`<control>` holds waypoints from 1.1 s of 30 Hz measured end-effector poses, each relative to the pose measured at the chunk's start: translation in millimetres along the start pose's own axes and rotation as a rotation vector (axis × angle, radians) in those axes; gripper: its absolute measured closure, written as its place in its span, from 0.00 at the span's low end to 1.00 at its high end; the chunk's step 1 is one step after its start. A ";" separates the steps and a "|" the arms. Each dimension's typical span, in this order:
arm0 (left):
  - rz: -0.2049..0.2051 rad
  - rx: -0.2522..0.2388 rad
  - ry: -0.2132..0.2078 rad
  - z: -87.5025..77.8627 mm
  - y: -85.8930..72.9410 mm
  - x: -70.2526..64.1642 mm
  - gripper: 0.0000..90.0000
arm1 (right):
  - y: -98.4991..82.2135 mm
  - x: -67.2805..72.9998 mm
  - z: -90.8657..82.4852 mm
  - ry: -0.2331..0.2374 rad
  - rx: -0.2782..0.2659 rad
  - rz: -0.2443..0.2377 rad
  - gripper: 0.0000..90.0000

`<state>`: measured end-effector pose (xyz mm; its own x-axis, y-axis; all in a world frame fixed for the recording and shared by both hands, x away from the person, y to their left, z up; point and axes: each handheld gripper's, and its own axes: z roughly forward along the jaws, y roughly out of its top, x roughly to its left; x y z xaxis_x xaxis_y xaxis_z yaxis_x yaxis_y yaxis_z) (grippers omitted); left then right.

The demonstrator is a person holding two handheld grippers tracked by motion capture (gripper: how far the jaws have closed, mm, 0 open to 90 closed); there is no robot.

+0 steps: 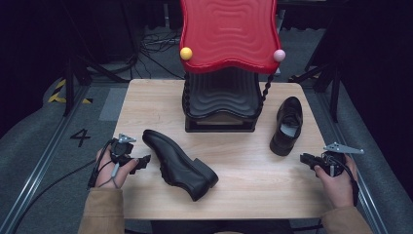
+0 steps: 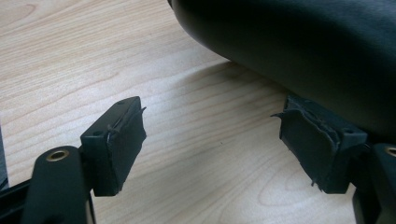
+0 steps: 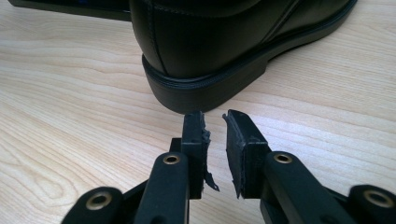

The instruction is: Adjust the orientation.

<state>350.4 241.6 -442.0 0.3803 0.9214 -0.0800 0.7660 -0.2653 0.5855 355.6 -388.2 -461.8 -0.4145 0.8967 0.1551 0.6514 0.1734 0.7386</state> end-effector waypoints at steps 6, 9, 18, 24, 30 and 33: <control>0.004 0.031 -0.015 -1.5 0.9 -1.3 0.24 | 3.7 10.4 -0.6 0.039 0.004 -0.024 0.87; 0.004 0.027 -0.017 -1.7 0.6 -0.8 0.24 | 7.4 19.1 -1.8 0.055 0.001 -0.041 0.87; 0.000 0.022 -0.011 -1.3 2.6 2.0 0.24 | 30.3 59.2 -1.5 0.171 -0.006 -0.095 0.89; -0.004 0.030 -0.016 -0.7 3.8 1.6 0.24 | 46.5 90.5 5.9 0.251 0.007 -0.153 0.91; -0.003 0.035 -0.025 0.3 3.0 1.5 0.24 | 65.0 129.6 17.2 0.335 0.028 -0.229 0.95; -0.003 0.031 -0.021 -0.2 3.5 2.4 0.24 | 74.1 149.2 24.2 0.374 0.045 -0.267 0.95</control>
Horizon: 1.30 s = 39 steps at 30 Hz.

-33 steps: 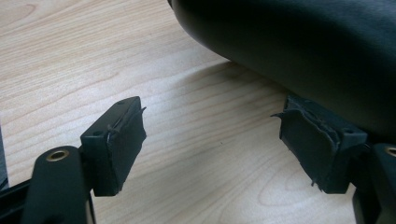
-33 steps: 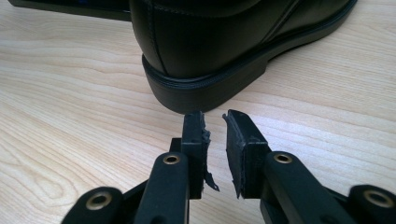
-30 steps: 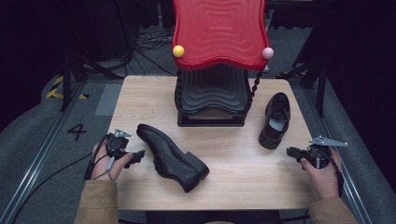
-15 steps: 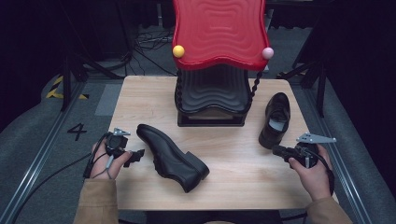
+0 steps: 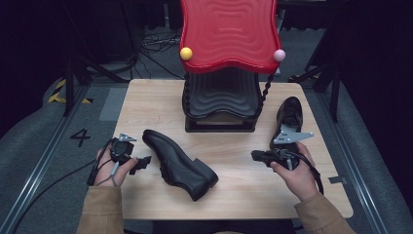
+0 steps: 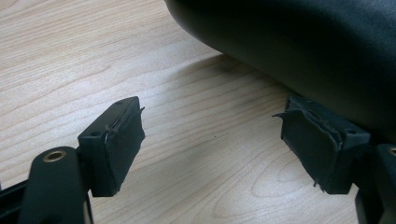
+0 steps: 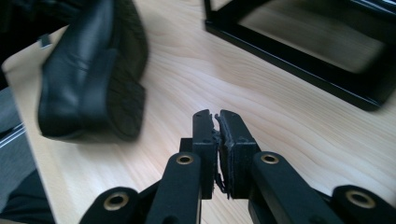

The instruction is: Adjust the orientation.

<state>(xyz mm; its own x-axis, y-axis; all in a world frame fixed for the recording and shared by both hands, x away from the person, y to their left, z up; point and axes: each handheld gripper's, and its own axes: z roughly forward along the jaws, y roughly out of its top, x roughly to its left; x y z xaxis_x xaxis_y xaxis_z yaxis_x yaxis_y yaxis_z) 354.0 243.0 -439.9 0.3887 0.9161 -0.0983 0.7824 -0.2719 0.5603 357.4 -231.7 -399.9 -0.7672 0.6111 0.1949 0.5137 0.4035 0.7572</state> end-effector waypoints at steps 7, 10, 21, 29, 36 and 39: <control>0.005 -0.005 0.002 1.0 0.0 0.8 0.25 | 25.3 23.7 27.8 0.065 0.035 -0.066 0.95; 0.003 -0.004 -0.001 -0.9 -0.3 0.6 0.25 | 33.6 35.2 40.9 0.093 0.050 -0.088 0.95; 0.009 -0.010 -0.001 -3.1 -1.3 2.7 0.25 | 48.8 80.7 84.8 0.193 0.123 -0.190 0.96; 0.002 -0.008 -0.005 -4.4 -1.4 2.1 0.25 | 46.7 88.7 97.7 0.185 0.168 -0.216 0.97; 0.002 -0.008 -0.004 -4.5 -1.6 2.5 0.25 | 45.8 89.3 99.2 0.169 0.178 -0.226 1.00; 0.004 -0.007 -0.005 -4.5 -1.8 2.9 0.25 | 45.3 89.0 99.3 0.169 0.174 -0.233 1.00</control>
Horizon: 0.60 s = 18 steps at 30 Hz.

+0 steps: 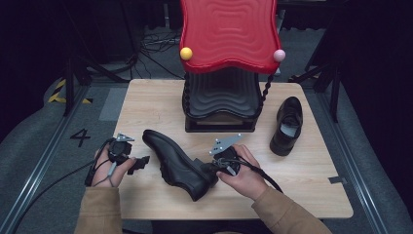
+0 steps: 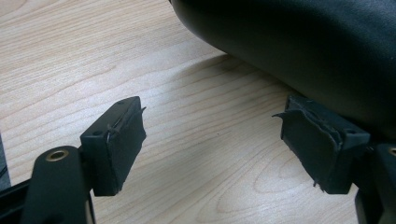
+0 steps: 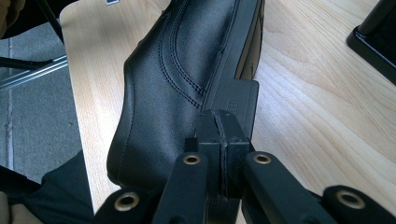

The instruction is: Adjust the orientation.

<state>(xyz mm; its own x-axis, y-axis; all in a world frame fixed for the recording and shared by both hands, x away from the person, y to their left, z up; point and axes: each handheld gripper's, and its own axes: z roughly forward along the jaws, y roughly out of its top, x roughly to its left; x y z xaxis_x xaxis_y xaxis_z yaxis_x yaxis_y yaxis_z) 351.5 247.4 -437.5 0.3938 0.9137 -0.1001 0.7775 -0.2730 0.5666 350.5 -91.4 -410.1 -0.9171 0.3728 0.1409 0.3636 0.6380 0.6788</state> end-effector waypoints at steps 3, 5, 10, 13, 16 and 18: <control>-0.003 0.000 0.000 0.0 -0.2 0.2 0.25 | -0.3 -1.7 -0.6 0.000 0.001 0.007 1.00; -0.006 -0.001 -0.002 0.1 -0.4 0.2 0.25 | -1.1 -4.6 -1.4 0.003 -0.004 0.016 1.00; -0.002 0.003 0.000 0.6 -0.8 0.8 0.24 | -3.6 -12.5 -4.1 0.003 -0.022 0.038 1.00; -0.001 0.005 0.000 0.5 -0.7 0.7 0.24 | -3.8 -15.9 -6.3 -0.023 -0.022 0.039 1.00; -0.002 0.003 0.002 0.1 -0.5 0.4 0.24 | -3.8 -19.1 -8.5 -0.074 -0.016 0.033 1.00; -0.002 0.002 -0.002 0.5 -0.7 0.8 0.24 | -4.4 -22.0 -9.1 -0.116 -0.010 0.018 1.00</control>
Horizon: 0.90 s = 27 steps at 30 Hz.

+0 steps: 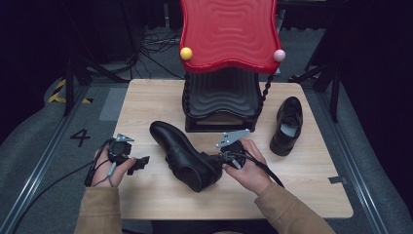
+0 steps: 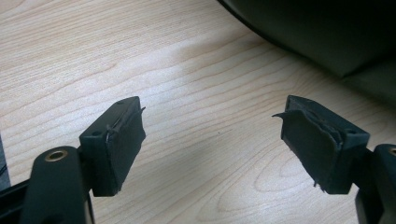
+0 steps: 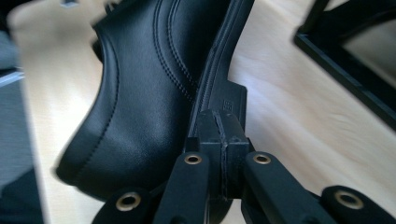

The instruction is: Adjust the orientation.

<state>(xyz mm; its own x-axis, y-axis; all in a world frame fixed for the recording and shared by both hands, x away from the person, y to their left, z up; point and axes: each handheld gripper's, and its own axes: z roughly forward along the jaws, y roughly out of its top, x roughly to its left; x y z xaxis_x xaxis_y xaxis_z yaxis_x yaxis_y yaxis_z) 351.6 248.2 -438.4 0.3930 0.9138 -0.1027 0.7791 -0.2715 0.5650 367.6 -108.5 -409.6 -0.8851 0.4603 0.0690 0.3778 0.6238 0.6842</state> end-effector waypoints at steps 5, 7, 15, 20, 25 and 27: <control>0.001 0.001 0.001 0.0 -0.1 0.1 0.24 | -1.8 -10.4 2.4 -0.067 0.023 0.006 1.00; 0.003 0.003 0.005 -0.6 0.2 -0.1 0.24 | -3.1 -15.8 3.8 -0.073 0.029 0.023 1.00; 0.000 0.002 -0.001 0.8 -0.4 0.5 0.24 | -19.3 -53.7 22.2 -0.108 0.105 0.098 1.00; -0.001 0.002 0.002 0.8 -0.6 1.2 0.24 | -29.1 -65.9 26.7 -0.044 0.103 0.167 0.98; 0.001 -0.001 -0.003 0.4 -0.4 0.6 0.24 | -31.2 -66.0 27.8 -0.045 0.100 0.166 0.97; 0.001 -0.002 0.000 0.1 -0.3 0.7 0.24 | -30.5 -65.1 26.8 -0.049 0.097 0.164 0.95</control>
<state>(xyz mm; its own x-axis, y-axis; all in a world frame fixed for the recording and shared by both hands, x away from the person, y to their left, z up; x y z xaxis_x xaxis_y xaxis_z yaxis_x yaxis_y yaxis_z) 351.6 248.8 -438.7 0.3941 0.9134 -0.1020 0.7778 -0.2724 0.5664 421.0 -140.7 -454.4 -0.7961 0.5895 0.1367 0.5425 0.5950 0.5930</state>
